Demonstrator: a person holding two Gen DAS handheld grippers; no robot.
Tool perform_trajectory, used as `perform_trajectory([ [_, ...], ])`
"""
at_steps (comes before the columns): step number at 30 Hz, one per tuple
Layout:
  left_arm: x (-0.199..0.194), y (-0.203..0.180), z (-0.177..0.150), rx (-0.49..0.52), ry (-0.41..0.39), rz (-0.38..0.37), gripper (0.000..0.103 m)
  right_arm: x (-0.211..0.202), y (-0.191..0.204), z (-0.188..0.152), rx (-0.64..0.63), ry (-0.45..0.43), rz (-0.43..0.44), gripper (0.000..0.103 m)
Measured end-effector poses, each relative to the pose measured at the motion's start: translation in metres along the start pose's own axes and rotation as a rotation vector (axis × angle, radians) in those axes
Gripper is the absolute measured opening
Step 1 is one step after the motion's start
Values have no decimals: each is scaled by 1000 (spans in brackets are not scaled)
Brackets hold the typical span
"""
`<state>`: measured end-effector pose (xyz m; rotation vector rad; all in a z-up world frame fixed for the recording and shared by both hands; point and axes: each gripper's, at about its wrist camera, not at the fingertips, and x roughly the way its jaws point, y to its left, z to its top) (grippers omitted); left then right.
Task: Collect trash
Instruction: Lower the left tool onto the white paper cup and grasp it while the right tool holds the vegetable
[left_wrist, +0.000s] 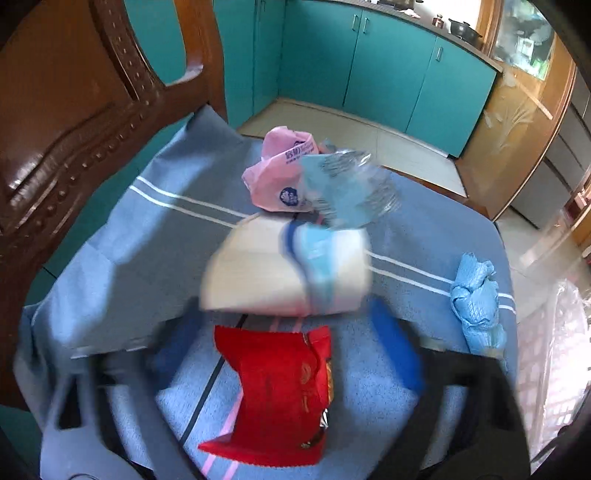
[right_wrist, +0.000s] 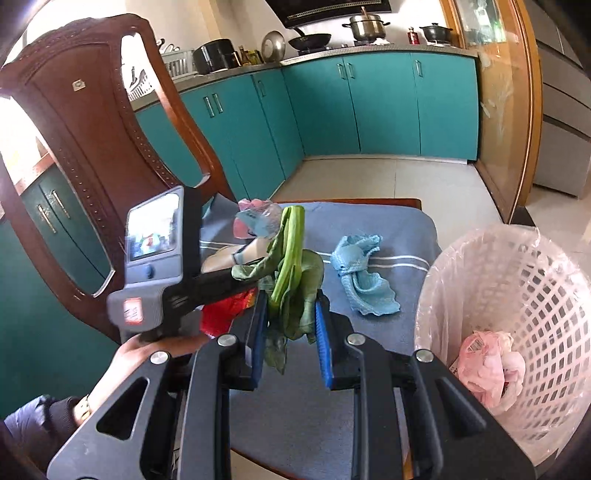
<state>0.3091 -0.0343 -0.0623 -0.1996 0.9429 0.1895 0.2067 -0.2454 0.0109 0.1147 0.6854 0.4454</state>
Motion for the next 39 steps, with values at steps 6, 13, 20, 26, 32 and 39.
perform_trajectory([
  [6,-15,25,-7,24,-2,-76,21,0,-5,0,6,0,2,24],
  [13,-50,20,-11,86,-121,-34,100,2,-12,2,41,-4,-4,24],
  [20,-30,-27,16,85,-70,-54,100,4,-12,4,45,-7,6,24],
  [26,0,-36,37,36,-12,-84,100,1,-16,4,52,-4,21,24],
  [32,34,-36,43,14,84,-58,100,-3,-20,7,64,-20,37,24],
  [39,22,-26,42,35,87,-113,54,-4,-23,7,67,-22,33,24],
])
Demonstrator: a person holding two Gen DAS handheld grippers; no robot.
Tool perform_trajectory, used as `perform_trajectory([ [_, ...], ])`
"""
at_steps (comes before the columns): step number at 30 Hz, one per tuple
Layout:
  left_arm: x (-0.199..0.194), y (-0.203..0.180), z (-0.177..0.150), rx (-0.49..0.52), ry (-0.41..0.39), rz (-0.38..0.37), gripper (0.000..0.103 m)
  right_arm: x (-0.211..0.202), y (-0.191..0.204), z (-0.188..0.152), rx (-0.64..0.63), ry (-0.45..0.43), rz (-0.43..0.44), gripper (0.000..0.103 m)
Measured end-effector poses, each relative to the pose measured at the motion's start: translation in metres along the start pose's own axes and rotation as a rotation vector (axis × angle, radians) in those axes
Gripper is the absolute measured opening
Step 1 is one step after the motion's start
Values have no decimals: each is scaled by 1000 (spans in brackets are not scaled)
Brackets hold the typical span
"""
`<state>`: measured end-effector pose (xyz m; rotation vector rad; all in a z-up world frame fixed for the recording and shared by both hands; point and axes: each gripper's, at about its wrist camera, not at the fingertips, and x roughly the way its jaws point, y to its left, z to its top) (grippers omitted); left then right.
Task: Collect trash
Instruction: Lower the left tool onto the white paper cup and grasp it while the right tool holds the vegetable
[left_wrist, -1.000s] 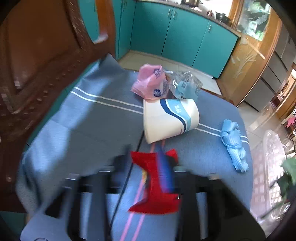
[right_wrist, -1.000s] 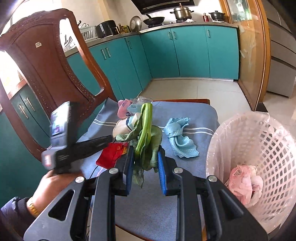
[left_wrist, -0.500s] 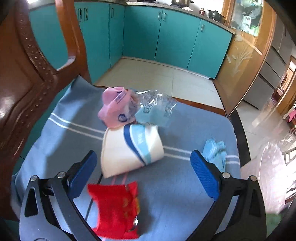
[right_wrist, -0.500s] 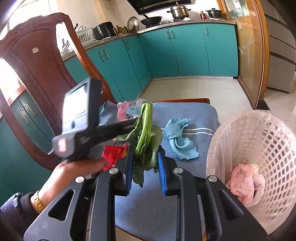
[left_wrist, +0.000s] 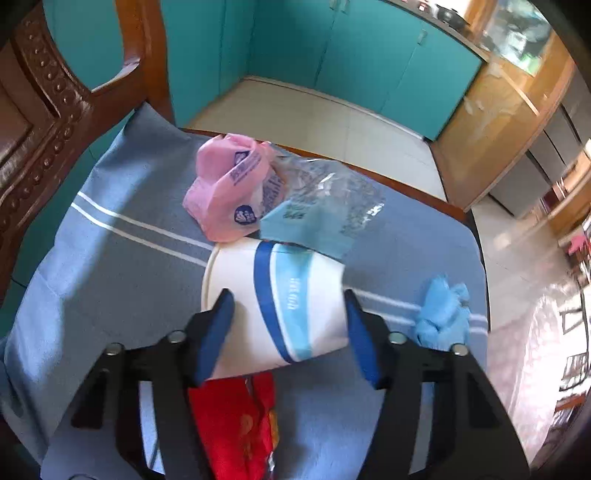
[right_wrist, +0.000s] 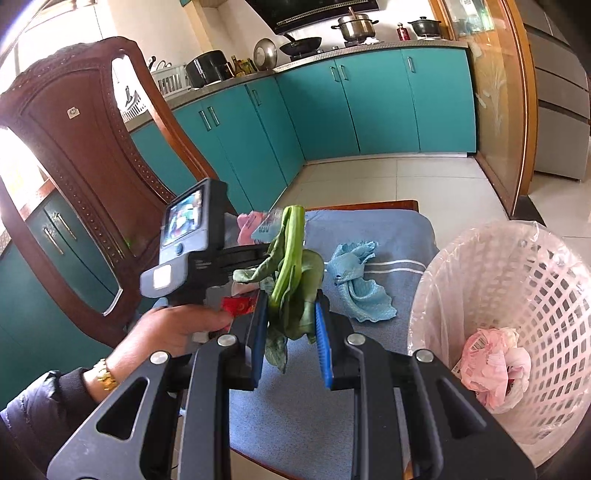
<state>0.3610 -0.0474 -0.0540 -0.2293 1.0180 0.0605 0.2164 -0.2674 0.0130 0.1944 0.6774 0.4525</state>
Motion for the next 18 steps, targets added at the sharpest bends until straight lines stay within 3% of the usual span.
perform_trajectory([
  [2,-14,3,-2,13,-17,-17,38,0,0,0,4,-3,2,24],
  [4,-28,8,-4,22,-29,-31,30,0,1,1,2,-4,2,24],
  [6,-36,15,-5,33,-24,-37,32,1,3,0,1,-3,3,24],
  [7,-36,19,-5,43,-9,-36,52,1,3,-1,2,-2,3,24],
  [8,-35,21,-5,53,7,-40,79,2,4,-1,2,0,4,24],
  [9,-32,22,-5,69,18,-45,87,3,4,-2,1,3,4,24],
  [12,-26,18,-12,159,44,-9,90,4,7,-2,-3,7,6,24],
  [18,-10,27,-10,191,62,6,92,4,9,0,-3,10,10,25],
])
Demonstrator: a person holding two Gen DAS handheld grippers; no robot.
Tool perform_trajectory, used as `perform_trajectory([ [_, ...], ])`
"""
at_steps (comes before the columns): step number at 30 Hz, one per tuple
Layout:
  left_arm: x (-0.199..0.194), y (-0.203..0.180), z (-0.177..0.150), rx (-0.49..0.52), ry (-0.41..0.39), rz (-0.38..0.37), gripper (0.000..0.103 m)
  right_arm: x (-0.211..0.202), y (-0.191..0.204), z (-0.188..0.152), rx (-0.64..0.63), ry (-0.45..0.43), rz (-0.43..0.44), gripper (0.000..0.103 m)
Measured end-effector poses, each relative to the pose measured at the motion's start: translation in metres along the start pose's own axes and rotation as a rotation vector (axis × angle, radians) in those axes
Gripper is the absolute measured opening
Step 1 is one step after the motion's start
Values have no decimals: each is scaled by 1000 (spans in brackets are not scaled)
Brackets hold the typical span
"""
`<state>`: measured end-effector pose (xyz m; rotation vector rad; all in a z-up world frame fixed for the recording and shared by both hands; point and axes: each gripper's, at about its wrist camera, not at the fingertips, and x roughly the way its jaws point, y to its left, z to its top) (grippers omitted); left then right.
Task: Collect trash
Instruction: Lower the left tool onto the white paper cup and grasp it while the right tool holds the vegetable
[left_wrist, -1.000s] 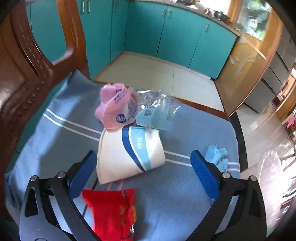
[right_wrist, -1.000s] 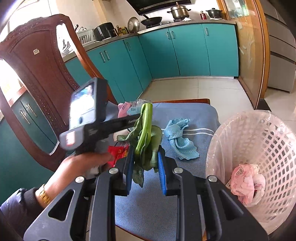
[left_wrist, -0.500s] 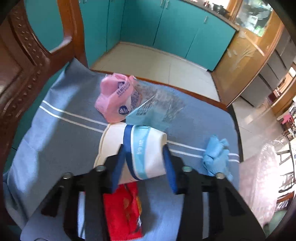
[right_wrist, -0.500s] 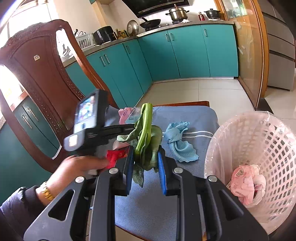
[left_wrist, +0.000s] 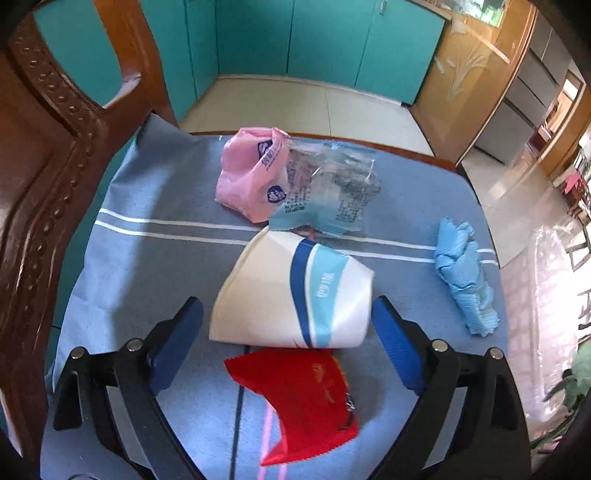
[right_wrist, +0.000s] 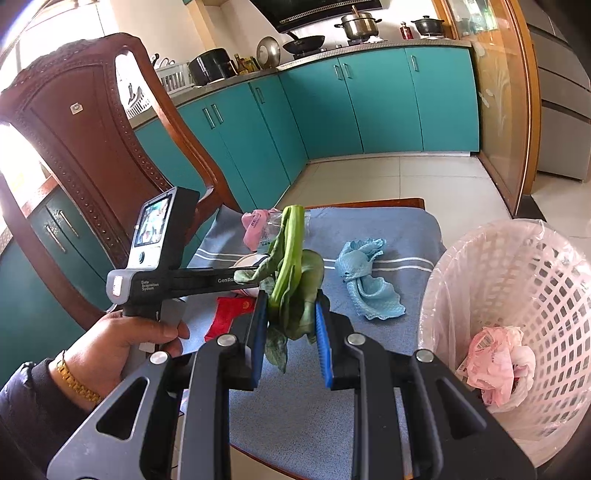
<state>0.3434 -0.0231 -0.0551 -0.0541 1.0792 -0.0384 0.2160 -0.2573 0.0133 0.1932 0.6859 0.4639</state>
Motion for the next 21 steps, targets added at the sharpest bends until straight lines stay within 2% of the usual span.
perform_trajectory([
  [4,19,8,5,41,45,-15,93,-1,-1,0,-2,3,1,25],
  [9,21,23,13,34,57,-57,98,1,-6,1,8,9,-2,25],
  [14,25,34,26,35,92,-94,99,3,-4,0,3,14,2,25],
  [21,47,45,28,31,181,-163,99,5,-3,1,1,20,2,25],
])
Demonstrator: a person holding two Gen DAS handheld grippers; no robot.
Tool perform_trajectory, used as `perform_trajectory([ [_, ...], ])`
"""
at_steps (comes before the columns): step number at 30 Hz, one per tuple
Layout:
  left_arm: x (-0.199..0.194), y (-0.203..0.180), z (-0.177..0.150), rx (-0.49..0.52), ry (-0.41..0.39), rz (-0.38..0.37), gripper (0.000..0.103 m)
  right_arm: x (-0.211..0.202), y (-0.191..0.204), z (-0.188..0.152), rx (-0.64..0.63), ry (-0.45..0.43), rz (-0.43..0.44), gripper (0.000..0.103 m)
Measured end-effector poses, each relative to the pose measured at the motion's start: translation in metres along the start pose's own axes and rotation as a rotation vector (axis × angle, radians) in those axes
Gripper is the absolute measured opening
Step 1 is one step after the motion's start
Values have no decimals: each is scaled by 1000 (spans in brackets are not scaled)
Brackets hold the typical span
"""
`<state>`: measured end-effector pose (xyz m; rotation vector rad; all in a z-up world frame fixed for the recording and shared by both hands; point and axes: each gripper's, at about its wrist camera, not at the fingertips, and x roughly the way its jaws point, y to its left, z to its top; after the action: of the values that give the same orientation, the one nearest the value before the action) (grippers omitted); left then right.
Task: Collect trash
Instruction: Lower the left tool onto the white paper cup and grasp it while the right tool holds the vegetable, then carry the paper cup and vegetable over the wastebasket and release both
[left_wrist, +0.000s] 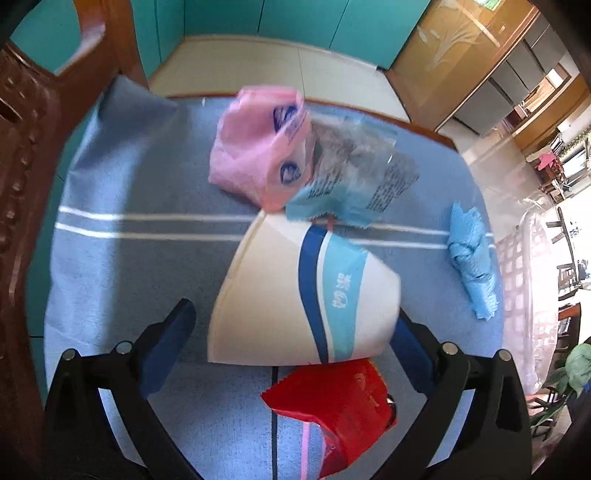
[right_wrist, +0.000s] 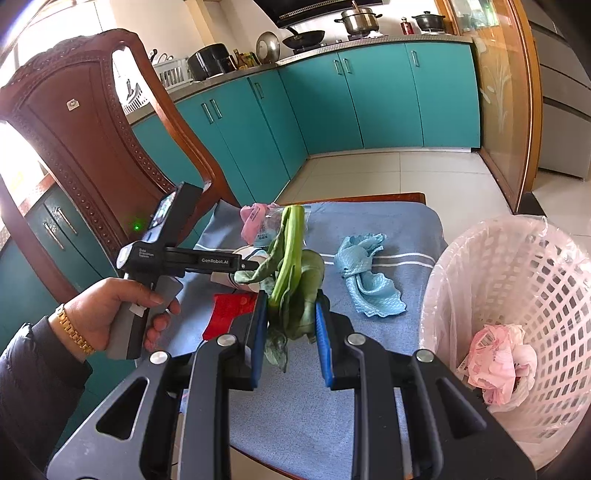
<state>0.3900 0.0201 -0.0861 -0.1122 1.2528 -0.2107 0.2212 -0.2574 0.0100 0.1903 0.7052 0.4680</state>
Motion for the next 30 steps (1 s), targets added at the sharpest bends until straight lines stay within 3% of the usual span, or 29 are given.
perform_trajectory([
  [5,14,-8,-3,32,0,33,99,0,0,0,1,-1,0,25],
  [7,12,-10,-4,25,-20,9,97,1,-1,0,4,3,-2,25],
  [8,10,-11,-5,22,-34,-5,86,1,-1,0,5,3,-2,25],
  [15,-19,-28,-21,50,-113,-43,86,1,0,2,5,0,1,25],
  [19,-79,-45,-55,76,-298,-37,86,-3,1,2,-1,-15,3,25],
  [24,-159,-67,-132,-11,-588,-2,86,-6,5,-1,-13,-29,-4,25],
  [26,-173,-78,-156,-7,-657,20,86,-7,11,-2,-27,-35,-13,25],
  [28,-180,-90,-179,29,-726,102,87,-9,17,-4,-45,-43,-23,25],
  [30,-174,-90,-194,11,-757,127,87,-13,24,-6,-58,-56,-40,25],
])
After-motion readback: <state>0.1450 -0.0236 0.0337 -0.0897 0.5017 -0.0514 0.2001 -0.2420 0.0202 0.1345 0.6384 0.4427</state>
